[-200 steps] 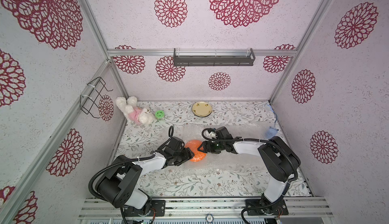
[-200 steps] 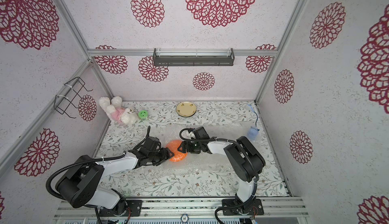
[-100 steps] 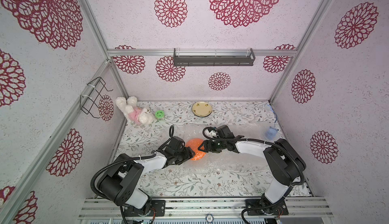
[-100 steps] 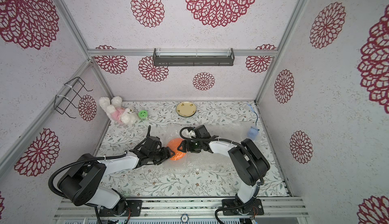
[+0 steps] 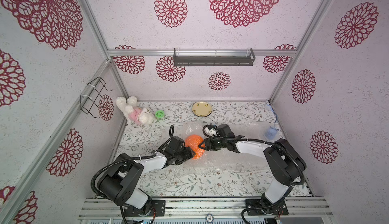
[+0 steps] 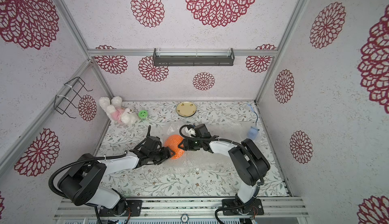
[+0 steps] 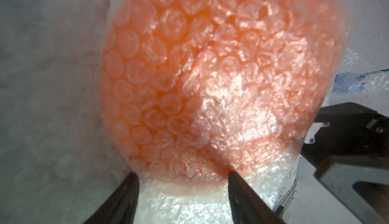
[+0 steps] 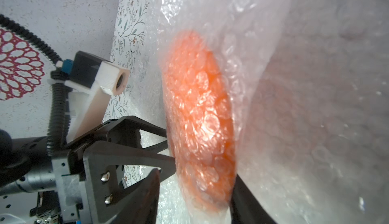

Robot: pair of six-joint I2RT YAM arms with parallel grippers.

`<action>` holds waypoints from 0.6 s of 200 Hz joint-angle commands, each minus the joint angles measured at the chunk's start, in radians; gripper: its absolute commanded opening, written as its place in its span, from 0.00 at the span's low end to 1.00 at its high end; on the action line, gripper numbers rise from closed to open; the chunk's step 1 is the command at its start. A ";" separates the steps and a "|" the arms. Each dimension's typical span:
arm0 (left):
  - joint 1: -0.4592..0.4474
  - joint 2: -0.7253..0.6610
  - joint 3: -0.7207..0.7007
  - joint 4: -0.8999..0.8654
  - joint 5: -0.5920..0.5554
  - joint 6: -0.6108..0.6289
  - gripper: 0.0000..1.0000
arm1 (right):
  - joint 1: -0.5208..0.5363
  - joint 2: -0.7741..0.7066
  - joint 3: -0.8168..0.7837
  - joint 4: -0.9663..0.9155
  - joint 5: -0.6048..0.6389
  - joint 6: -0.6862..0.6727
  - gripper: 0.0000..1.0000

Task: Unpack dinner plates from bubble wrap
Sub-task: Unwrap the bubble wrap.

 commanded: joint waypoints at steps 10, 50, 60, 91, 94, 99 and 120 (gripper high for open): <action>-0.010 0.001 -0.033 -0.077 -0.014 0.005 0.69 | 0.005 0.000 -0.020 0.103 -0.048 0.013 0.48; -0.010 -0.011 -0.014 -0.111 -0.024 0.018 0.69 | 0.004 0.023 -0.036 0.171 -0.081 0.031 0.38; -0.010 -0.013 -0.010 -0.115 -0.023 0.019 0.69 | 0.004 0.025 -0.038 0.169 -0.082 0.035 0.33; -0.008 -0.031 0.001 -0.136 -0.020 0.027 0.69 | 0.001 0.008 -0.054 0.153 -0.076 0.023 0.22; -0.008 -0.035 0.003 -0.137 -0.018 0.028 0.69 | 0.001 0.007 -0.054 0.151 -0.077 0.022 0.20; -0.008 -0.040 0.004 -0.138 -0.013 0.029 0.70 | -0.001 0.005 -0.054 0.151 -0.079 0.022 0.18; -0.002 -0.074 0.007 -0.140 0.012 0.032 0.71 | -0.004 0.000 -0.054 0.148 -0.084 0.023 0.13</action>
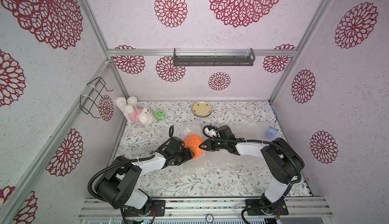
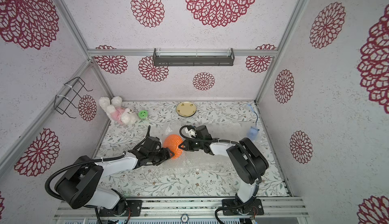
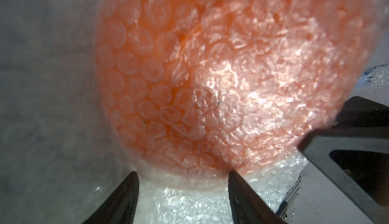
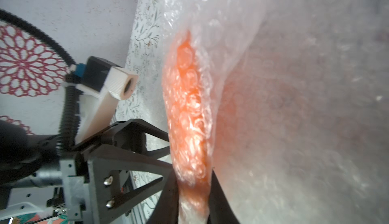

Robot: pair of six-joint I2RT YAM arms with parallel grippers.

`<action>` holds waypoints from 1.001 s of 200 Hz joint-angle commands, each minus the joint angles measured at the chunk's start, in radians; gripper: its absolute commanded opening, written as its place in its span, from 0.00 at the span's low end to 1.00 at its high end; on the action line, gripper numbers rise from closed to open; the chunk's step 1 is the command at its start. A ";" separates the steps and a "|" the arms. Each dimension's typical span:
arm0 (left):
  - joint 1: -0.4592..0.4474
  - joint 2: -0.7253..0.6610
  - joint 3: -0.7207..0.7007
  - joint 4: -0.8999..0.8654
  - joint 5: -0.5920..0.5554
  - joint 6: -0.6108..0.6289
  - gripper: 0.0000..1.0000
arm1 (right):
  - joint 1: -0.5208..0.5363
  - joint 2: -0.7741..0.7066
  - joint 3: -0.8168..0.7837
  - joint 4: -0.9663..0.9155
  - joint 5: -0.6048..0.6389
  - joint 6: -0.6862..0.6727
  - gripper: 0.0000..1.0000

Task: Unpack dinner plates from bubble wrap
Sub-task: Unwrap the bubble wrap.

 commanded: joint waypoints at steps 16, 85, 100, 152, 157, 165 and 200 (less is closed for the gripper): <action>0.010 -0.055 0.009 -0.075 0.029 0.011 0.74 | 0.004 -0.021 0.002 -0.022 0.011 -0.015 0.09; 0.154 -0.233 -0.020 -0.183 0.046 0.046 0.84 | -0.003 -0.016 0.022 0.009 -0.045 0.018 0.01; 0.186 -0.217 -0.020 -0.189 0.041 0.049 0.84 | -0.003 -0.030 0.027 0.026 -0.065 0.035 0.01; 0.241 -0.078 0.007 -0.147 0.005 0.058 0.84 | -0.003 -0.046 0.049 0.038 -0.108 0.066 0.01; 0.244 -0.065 0.007 -0.147 0.000 0.060 0.84 | -0.003 -0.050 0.050 0.036 -0.111 0.067 0.01; 0.246 -0.051 0.006 -0.148 -0.008 0.061 0.83 | -0.003 -0.057 0.052 0.029 -0.113 0.064 0.01; 0.251 -0.033 -0.015 -0.181 -0.057 0.063 0.82 | -0.006 -0.081 0.070 0.011 -0.144 0.067 0.01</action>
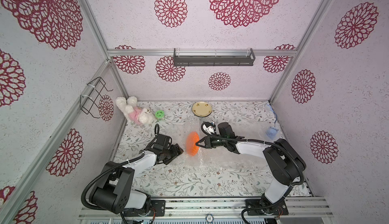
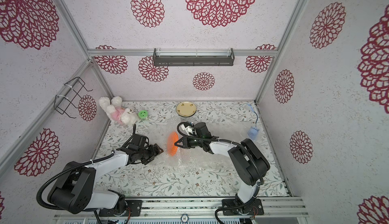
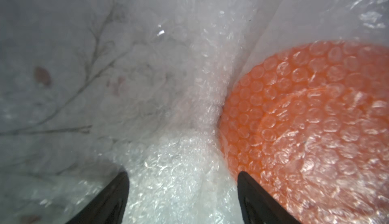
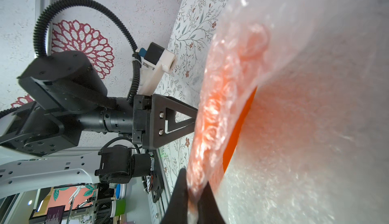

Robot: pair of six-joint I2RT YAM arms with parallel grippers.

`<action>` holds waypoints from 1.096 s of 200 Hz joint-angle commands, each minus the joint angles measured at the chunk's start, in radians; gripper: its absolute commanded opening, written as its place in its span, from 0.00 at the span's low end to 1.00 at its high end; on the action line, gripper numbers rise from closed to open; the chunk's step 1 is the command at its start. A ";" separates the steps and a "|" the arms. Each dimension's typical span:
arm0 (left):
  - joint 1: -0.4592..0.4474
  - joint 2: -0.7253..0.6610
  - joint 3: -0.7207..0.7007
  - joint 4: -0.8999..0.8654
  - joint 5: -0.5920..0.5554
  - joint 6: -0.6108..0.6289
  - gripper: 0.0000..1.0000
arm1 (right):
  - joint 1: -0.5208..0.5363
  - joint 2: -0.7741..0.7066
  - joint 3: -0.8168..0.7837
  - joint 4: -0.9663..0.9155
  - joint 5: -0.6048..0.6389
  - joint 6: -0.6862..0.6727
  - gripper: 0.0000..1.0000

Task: Unpack dinner plates from bubble wrap
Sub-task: Unwrap the bubble wrap.

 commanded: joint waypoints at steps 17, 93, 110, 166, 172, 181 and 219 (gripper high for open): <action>0.010 -0.008 -0.027 -0.069 -0.089 0.011 0.82 | -0.023 -0.075 0.035 -0.031 -0.038 0.026 0.01; 0.019 -0.069 -0.087 -0.154 -0.153 -0.014 0.82 | -0.191 -0.250 -0.031 -0.040 -0.137 0.124 0.00; 0.018 -0.069 -0.093 -0.147 -0.151 -0.017 0.82 | -0.262 -0.305 -0.036 -0.189 -0.130 0.050 0.00; 0.019 -0.021 -0.075 -0.126 -0.139 -0.009 0.82 | -0.304 -0.419 0.119 -0.831 0.314 -0.243 0.00; 0.019 -0.016 -0.075 -0.119 -0.137 -0.009 0.82 | -0.290 -0.416 0.138 -0.872 0.369 -0.259 0.00; 0.018 -0.005 -0.076 -0.109 -0.134 -0.008 0.82 | -0.269 -0.409 0.156 -0.909 0.457 -0.270 0.00; 0.018 0.022 -0.077 -0.088 -0.117 -0.004 0.82 | -0.111 -0.290 0.236 -1.009 0.746 -0.292 0.00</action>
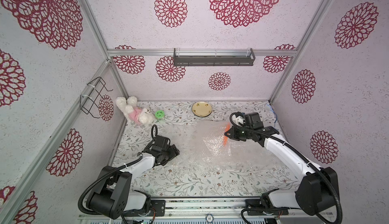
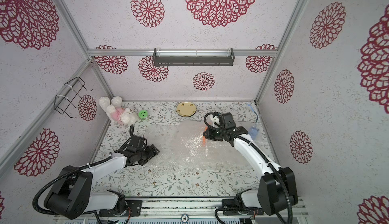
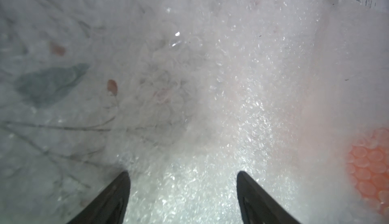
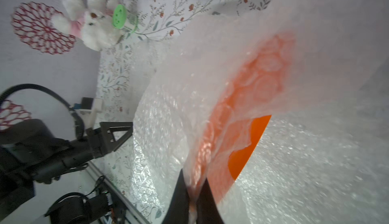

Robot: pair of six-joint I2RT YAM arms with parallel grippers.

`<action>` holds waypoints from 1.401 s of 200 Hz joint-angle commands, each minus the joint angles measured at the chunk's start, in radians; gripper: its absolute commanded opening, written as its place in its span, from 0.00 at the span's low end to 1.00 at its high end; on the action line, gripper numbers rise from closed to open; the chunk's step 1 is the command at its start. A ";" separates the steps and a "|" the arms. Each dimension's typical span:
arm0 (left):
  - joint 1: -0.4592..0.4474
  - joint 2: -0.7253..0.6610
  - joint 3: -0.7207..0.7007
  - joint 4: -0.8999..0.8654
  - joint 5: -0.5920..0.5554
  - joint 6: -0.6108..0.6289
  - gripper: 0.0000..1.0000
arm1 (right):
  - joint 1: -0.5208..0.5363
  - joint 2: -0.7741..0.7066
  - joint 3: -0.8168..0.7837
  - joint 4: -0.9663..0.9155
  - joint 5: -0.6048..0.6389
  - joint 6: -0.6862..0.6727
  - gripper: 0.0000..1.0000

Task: Unpack dinner plates from bubble wrap
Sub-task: Unwrap the bubble wrap.

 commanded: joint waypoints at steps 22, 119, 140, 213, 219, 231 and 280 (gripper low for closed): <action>0.010 0.054 -0.052 -0.072 -0.015 -0.001 0.82 | 0.167 0.160 0.094 -0.146 0.345 -0.048 0.00; 0.010 0.074 -0.047 -0.049 -0.007 -0.007 0.82 | 0.373 0.569 0.268 -0.148 0.540 0.061 0.00; 0.010 0.091 -0.046 -0.032 0.001 -0.009 0.82 | 0.373 0.616 0.269 -0.106 0.520 0.077 0.14; 0.010 -0.025 -0.012 -0.096 0.056 0.033 0.83 | 0.346 0.446 0.261 0.069 0.120 0.009 0.73; 0.008 -0.052 -0.003 -0.112 0.059 0.038 0.83 | 0.336 0.431 0.265 0.071 0.081 0.005 0.76; 0.005 -0.105 0.013 -0.144 0.070 0.050 0.83 | 0.317 0.395 0.265 0.078 0.013 -0.002 0.79; -0.126 -0.272 0.120 -0.270 -0.014 0.103 0.85 | 0.151 0.225 0.168 0.113 -0.098 -0.012 0.92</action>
